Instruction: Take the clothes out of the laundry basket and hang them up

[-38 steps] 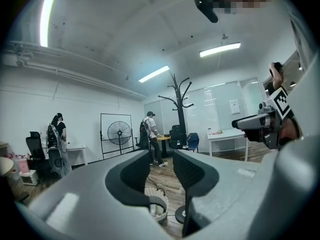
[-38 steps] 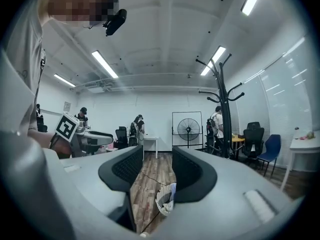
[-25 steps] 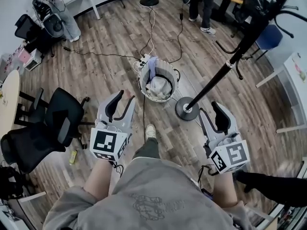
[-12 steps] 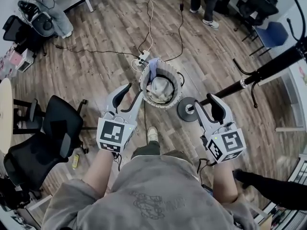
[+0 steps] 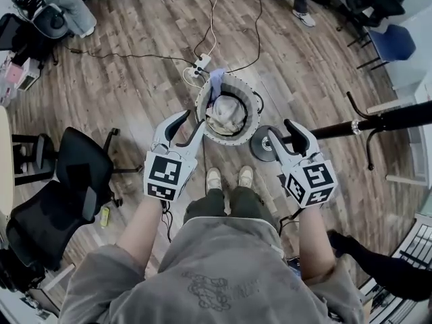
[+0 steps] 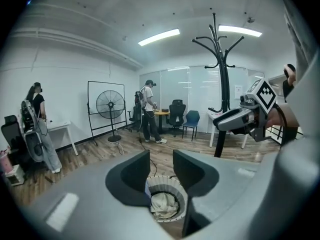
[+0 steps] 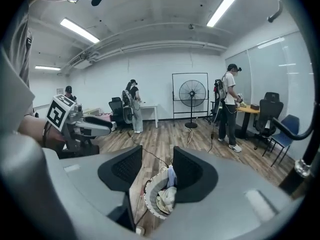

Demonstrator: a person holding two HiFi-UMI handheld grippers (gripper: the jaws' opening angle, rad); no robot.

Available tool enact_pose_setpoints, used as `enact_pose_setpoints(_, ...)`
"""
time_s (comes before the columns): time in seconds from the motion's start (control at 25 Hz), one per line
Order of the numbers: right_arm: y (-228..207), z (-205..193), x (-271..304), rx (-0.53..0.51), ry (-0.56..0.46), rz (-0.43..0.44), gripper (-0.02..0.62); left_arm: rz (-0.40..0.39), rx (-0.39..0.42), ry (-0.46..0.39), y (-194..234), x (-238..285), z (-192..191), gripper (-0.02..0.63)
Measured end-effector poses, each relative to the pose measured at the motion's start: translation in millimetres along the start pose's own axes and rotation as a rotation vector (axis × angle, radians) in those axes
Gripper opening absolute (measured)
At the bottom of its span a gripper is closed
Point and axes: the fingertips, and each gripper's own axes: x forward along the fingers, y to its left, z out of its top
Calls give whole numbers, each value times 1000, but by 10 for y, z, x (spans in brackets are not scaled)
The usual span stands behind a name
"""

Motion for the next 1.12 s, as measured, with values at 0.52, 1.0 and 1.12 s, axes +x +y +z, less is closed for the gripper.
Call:
enact_pose_setpoints(0.52, -453, -832, 1160, -8, 198, 141, 227, 78, -85, 172, 268, 903, -884, 137)
enact_pose_setpoints(1.0, -520, -2011, 2294, -43, 419, 262, 232, 75, -147, 328, 373, 1769, -2037, 149)
enact_pose_setpoints(1.12, -519, -2400, 2593, -43, 464, 261, 232, 57, -131, 366, 431, 2018, -2403, 149)
